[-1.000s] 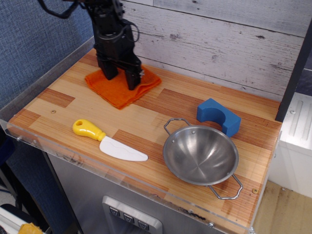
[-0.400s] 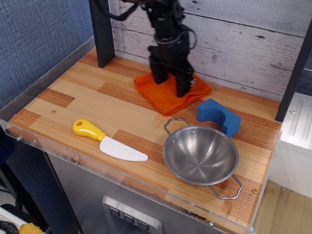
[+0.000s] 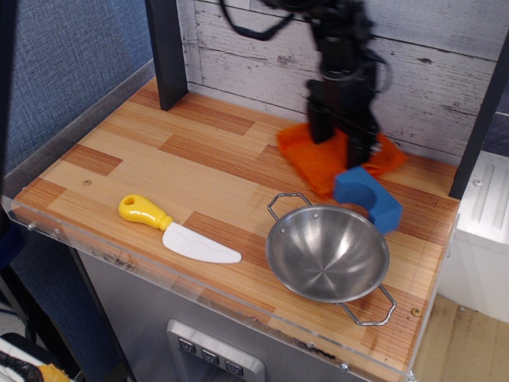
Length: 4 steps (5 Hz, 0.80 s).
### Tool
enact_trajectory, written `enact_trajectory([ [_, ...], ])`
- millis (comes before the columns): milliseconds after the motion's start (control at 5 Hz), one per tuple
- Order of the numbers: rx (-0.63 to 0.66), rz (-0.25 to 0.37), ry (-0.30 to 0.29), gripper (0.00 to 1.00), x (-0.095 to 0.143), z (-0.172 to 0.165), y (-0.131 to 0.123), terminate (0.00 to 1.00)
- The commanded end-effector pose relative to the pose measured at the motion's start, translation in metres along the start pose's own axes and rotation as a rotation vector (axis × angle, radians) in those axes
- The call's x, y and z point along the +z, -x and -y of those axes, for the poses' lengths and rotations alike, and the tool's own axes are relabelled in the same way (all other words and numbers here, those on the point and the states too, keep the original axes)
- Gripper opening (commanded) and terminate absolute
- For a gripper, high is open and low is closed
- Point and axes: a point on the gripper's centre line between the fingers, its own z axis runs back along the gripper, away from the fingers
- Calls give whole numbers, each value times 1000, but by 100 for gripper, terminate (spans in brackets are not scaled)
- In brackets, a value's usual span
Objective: Move and place the orange cloth on the top of the silver vessel.
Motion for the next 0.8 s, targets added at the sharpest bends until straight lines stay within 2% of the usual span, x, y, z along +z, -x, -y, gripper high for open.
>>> enact_trajectory([
  [0, -140, -30, 47, 100, 3, 64, 4, 0],
  [600, -4, 44, -24, 100, 56, 30, 13, 0],
])
